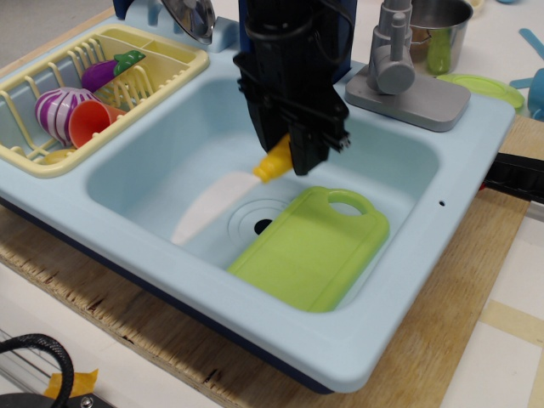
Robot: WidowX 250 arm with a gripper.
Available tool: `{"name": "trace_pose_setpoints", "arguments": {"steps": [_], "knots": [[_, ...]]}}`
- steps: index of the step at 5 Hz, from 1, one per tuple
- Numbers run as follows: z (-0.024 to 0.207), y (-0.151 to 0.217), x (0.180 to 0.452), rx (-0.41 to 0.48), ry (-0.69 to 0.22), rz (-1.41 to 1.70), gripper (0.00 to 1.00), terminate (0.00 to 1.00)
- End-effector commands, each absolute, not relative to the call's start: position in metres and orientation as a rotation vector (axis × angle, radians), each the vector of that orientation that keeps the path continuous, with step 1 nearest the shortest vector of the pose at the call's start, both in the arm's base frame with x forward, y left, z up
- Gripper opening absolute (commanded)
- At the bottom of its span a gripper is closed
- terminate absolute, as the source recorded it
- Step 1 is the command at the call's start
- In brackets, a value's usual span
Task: Put knife on cutting board
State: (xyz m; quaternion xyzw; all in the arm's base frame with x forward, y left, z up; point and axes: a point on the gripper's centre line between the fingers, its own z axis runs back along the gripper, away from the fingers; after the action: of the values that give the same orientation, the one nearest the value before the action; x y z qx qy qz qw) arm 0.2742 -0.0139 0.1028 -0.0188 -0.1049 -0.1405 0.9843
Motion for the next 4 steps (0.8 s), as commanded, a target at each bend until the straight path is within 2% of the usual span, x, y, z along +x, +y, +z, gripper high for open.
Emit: {"name": "trace_pose_setpoints", "arguments": {"steps": [1,2,3,4], "knots": [[0.105,-0.035,0.268,-0.038,-0.293,-0.3,0.0,0.0],[0.099,-0.038,0.27,-0.061,-0.312,-0.323,0.0,0.0],[0.096,-0.046,0.274,-0.099,-0.35,-0.38,1.0,0.0],[0.096,-0.046,0.274,-0.099,-0.35,-0.38,1.0,0.0]]}}
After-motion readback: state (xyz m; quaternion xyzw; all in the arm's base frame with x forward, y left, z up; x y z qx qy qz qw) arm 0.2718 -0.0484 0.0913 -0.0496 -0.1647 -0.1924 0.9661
